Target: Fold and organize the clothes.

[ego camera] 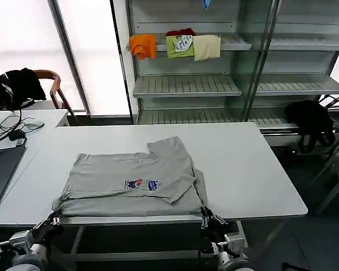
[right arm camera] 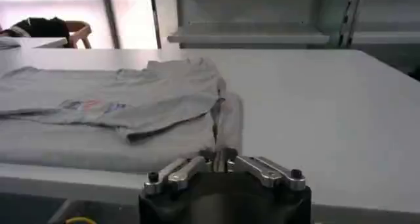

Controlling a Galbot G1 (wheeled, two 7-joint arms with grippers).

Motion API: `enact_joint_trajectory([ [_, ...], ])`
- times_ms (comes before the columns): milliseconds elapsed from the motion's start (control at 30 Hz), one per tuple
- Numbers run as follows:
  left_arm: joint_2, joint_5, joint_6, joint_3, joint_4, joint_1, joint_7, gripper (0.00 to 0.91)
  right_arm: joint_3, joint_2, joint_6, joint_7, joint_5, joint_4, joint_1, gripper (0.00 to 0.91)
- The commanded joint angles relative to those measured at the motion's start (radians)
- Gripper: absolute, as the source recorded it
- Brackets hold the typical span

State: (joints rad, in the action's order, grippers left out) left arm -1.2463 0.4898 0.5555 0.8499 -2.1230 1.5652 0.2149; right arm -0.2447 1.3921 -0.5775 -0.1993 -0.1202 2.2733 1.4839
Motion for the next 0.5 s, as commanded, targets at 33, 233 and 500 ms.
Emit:
enact_joint_trajectory([
  [33, -0.014, -0.01, -0.007, 0.047, -0.081, -0.002, 0.023, 0.907, 0.0, 0.023, 0.001, -0.004, 0.052, 0.055, 0.013, 0.907],
  [233, 0.022, -0.018, 0.021, 0.114, -0.126, -0.118, -0.015, 0.907, 0.013, 0.069, -0.003, 0.006, 0.133, 0.111, -0.127, 0.907],
  [500, 0.177, 0.036, 0.022, -0.024, 0.156, -0.408, -0.233, 0.907, 0.028, 0.085, -0.009, 0.007, -0.073, -0.284, -0.565, 0.907],
])
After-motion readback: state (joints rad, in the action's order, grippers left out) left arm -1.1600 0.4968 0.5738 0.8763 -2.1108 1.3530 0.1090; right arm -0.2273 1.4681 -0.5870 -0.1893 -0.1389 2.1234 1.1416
